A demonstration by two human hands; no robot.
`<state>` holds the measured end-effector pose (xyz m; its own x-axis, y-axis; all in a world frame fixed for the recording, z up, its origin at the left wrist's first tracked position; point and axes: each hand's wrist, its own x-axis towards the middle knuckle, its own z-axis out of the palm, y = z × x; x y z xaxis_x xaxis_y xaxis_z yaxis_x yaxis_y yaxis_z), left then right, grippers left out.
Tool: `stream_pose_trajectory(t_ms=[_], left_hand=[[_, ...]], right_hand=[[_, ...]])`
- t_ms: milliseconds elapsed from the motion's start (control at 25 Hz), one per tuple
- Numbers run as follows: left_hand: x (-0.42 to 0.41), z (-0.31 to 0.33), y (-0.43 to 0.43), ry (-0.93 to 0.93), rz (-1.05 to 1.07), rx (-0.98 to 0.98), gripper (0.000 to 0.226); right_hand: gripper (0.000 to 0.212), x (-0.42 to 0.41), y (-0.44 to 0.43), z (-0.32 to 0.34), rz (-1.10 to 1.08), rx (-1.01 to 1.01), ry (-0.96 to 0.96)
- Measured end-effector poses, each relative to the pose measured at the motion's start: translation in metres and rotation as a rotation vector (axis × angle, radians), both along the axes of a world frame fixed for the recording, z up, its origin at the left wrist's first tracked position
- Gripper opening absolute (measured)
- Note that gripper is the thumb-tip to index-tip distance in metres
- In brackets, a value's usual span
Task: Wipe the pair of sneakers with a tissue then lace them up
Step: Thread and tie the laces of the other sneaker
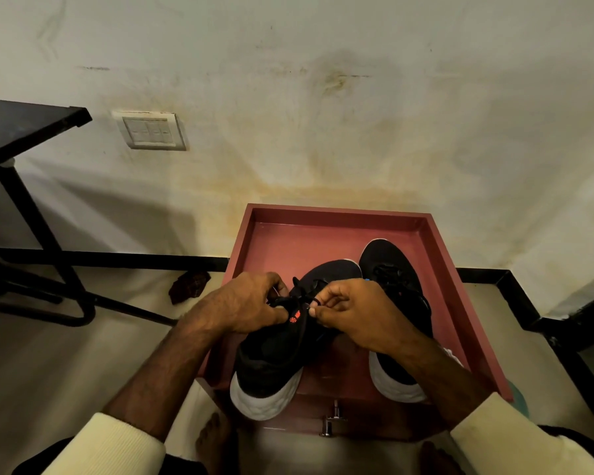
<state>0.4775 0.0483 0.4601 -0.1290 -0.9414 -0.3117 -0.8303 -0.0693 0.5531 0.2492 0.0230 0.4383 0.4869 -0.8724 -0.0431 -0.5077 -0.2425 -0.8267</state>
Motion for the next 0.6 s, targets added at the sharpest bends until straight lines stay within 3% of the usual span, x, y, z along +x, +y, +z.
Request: stream_pose_trajectory(t_ms=[160, 440, 600], left_hand=[[-0.0024, 0.0003, 0.0003, -0.043, 0.005, -0.006, 0.033], [-0.0042, -0.0034, 0.0012, -0.086, -0.004, -0.029, 0.035], [-0.0031, -0.0048, 0.0015, -0.064, -0.007, -0.038, 0.033]], right_hand=[[0.008, -0.0044, -0.0029, 0.0047, 0.070, 0.040, 0.044], [0.014, -0.0066, -0.0046, 0.0066, 0.082, 0.273, -0.088], [0.011, -0.0074, -0.0049, 0.0059, 0.052, 0.142, -0.065]])
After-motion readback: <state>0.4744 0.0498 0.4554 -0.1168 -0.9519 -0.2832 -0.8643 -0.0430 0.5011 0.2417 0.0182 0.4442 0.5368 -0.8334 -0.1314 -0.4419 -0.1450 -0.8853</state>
